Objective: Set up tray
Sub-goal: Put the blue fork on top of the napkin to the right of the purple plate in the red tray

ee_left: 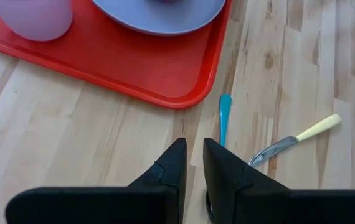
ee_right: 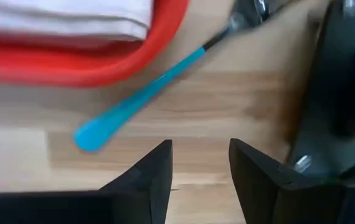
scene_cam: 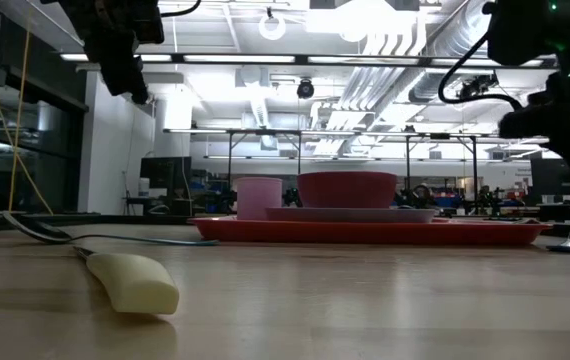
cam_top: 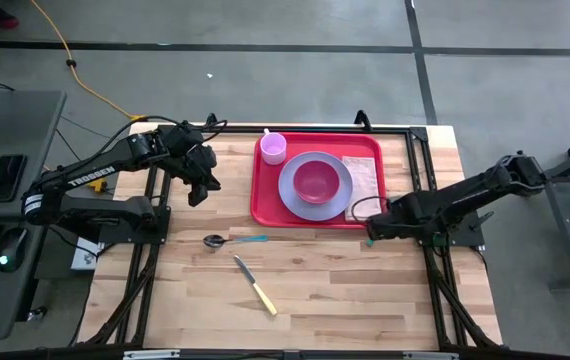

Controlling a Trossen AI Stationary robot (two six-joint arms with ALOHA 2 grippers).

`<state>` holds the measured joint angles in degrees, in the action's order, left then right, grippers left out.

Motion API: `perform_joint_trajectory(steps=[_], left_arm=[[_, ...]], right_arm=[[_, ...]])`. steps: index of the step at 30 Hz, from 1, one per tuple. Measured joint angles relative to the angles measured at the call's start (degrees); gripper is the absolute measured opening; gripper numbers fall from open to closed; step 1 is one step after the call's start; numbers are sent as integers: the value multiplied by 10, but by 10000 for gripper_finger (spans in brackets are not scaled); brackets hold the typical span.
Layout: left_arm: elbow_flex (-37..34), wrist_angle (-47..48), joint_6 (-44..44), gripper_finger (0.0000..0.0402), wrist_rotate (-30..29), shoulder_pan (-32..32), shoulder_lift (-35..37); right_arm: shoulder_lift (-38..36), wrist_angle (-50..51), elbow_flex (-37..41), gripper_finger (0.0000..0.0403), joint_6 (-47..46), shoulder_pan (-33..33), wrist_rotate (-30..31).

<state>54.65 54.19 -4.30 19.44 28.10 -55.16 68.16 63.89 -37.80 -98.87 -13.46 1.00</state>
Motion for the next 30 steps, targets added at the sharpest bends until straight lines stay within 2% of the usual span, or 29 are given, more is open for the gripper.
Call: perform_joint_trajectory(steps=[5,11,23,30], left_arm=[[0,0,0,85,0,0,0],[0,-2,-20,85,-3,0,0],[0,-20,-46,85,-100,0,0],[0,-70,-51,85,-137,1,0]], right_arm=[[0,-15,0,137,-89,21,-8],[0,-19,0,137,-106,71,-18],[0,2,1,137,-104,156,-13],[6,-11,17,137,-128,203,-35]])
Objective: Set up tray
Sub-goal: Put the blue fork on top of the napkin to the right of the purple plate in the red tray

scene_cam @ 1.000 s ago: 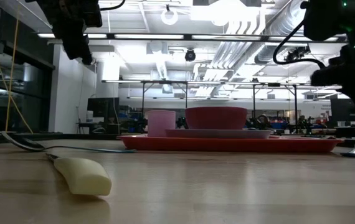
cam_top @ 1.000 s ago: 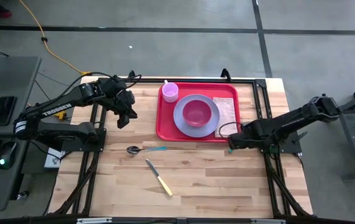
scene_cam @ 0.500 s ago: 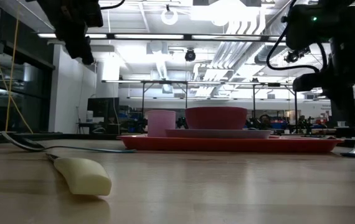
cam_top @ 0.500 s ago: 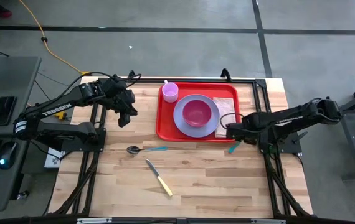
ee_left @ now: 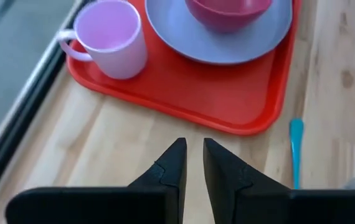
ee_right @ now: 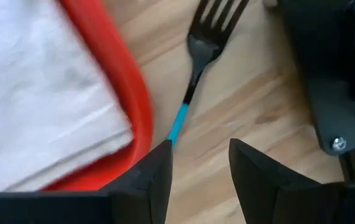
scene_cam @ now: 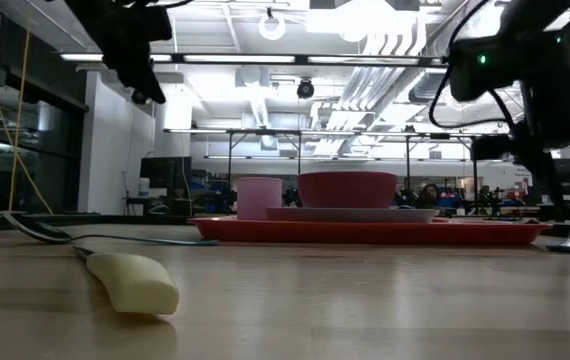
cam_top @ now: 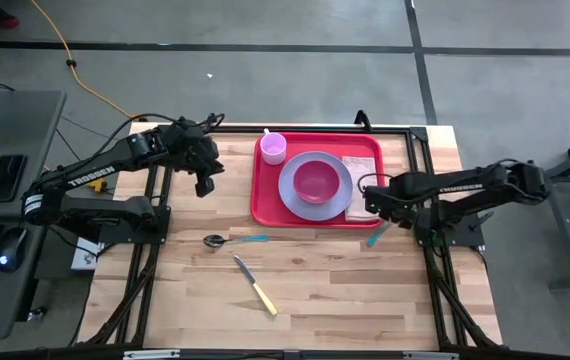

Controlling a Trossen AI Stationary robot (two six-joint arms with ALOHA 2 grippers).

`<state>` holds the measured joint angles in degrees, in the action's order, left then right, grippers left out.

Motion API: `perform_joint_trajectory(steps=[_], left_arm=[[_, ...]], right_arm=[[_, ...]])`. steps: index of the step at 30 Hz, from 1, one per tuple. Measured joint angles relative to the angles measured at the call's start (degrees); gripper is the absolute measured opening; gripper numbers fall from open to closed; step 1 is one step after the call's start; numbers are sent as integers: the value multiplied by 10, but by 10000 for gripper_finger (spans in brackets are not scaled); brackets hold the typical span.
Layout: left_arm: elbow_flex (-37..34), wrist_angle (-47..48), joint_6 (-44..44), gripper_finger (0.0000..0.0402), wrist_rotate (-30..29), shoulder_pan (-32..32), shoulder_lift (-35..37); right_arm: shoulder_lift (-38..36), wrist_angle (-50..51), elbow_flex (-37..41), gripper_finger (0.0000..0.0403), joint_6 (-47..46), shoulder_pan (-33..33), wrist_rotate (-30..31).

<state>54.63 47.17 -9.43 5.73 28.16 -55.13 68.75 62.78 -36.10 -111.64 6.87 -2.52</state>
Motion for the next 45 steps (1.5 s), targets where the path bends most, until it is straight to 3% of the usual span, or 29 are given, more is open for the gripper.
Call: perform_joint_trajectory(steps=[6,11,19,25,32,45], left_arm=[[0,-4,-35,85,-14,2,0],[0,-3,-40,85,-3,40,0],[0,3,-50,85,72,109,0],[0,10,-69,85,77,135,0],[0,10,-75,85,74,146,0],[1,3,-98,85,67,146,0]], right_arm=[[47,-20,15,137,-9,8,-16],[73,-20,15,137,-15,23,-20],[78,-32,27,137,-18,67,-9],[76,-106,67,137,-21,108,-19],[77,-79,58,134,-9,135,-14],[77,-86,59,23,-11,134,-5]])
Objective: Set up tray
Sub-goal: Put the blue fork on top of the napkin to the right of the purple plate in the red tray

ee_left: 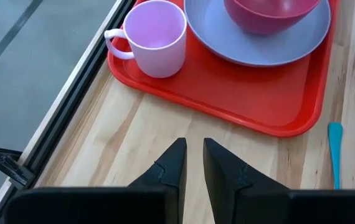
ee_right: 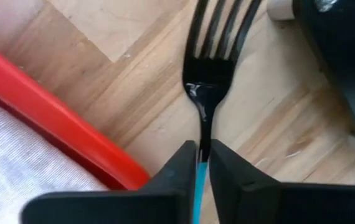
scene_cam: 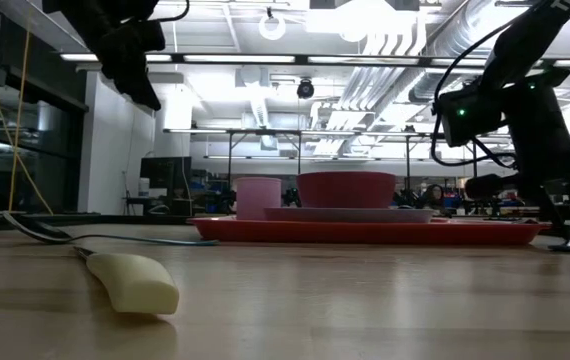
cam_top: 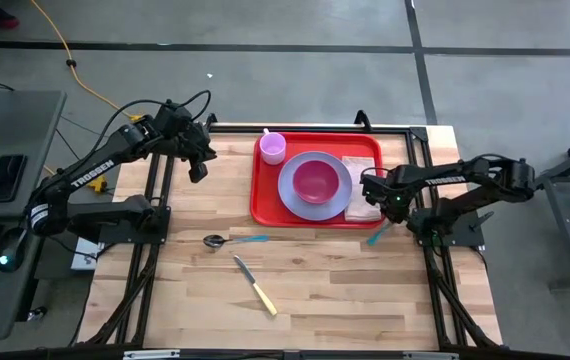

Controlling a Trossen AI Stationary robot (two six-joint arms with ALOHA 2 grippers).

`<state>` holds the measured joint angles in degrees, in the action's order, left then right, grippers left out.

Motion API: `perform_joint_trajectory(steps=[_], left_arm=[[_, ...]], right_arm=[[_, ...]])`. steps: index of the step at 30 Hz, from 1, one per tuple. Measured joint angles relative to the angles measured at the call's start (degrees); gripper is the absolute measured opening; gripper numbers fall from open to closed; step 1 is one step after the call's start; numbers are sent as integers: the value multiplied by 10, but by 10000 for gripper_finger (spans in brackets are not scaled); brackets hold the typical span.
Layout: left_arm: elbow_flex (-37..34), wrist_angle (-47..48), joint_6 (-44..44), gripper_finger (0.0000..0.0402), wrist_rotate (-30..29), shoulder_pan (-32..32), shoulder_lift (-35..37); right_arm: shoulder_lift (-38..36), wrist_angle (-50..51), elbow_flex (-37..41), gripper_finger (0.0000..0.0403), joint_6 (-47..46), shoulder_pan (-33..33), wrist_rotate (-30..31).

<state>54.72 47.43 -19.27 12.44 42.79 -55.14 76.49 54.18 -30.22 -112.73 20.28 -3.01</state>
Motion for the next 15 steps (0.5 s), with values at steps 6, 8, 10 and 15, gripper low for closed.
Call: perform_joint_trajectory(steps=[6,8,10,15], left_arm=[[0,3,0,85,-1,0,0],[0,3,0,85,-1,0,0],[0,4,0,85,-1,0,0],[0,7,0,85,-1,0,0]], right_arm=[[0,5,0,7,0,0,0],[0,6,0,8,0,0,-1],[0,6,-1,4,1,0,-1],[1,28,-11,4,11,0,16]])
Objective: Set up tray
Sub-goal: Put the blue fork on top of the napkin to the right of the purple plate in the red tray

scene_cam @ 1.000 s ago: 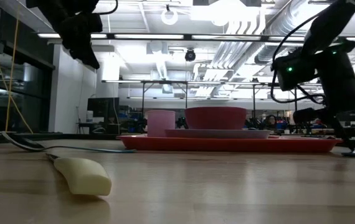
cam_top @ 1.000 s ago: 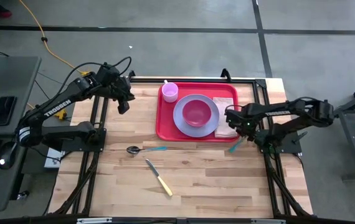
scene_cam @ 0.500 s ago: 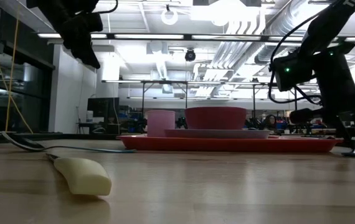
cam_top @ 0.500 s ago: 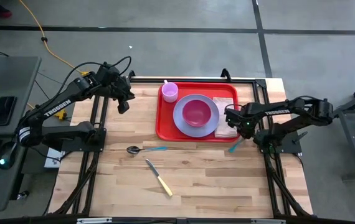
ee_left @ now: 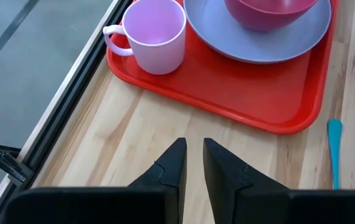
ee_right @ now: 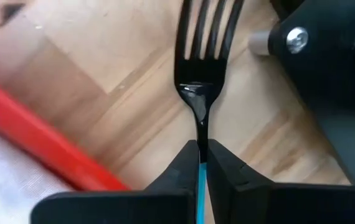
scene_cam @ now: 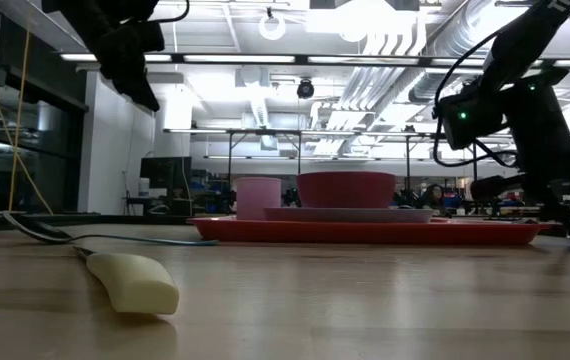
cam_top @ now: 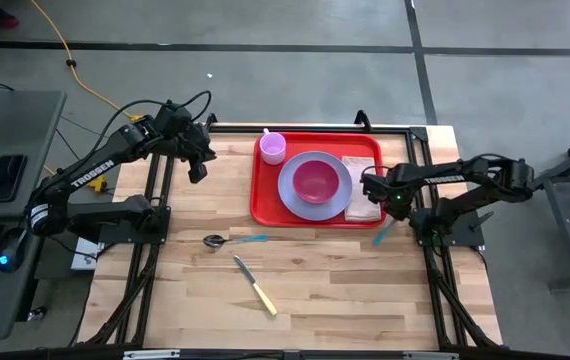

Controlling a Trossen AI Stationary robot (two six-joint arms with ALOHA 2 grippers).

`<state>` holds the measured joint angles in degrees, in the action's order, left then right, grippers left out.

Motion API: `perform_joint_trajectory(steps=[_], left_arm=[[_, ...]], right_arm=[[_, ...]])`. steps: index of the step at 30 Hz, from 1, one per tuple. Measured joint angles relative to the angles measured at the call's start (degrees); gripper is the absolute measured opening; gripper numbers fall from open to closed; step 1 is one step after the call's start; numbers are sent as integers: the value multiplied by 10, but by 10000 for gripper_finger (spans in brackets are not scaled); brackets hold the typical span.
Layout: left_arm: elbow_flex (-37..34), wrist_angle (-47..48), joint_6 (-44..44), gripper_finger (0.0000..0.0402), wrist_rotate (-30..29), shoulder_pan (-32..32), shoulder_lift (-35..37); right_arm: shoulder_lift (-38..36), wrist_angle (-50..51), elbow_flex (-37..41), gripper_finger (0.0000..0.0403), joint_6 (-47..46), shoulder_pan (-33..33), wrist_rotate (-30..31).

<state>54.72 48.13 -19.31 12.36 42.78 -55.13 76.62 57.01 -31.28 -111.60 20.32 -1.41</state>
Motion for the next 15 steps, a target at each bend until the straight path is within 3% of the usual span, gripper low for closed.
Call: perform_joint_trajectory(steps=[15], left_arm=[[0,0,-4,85,10,0,0]], right_arm=[[-1,95,-88,2,26,-1,5]])
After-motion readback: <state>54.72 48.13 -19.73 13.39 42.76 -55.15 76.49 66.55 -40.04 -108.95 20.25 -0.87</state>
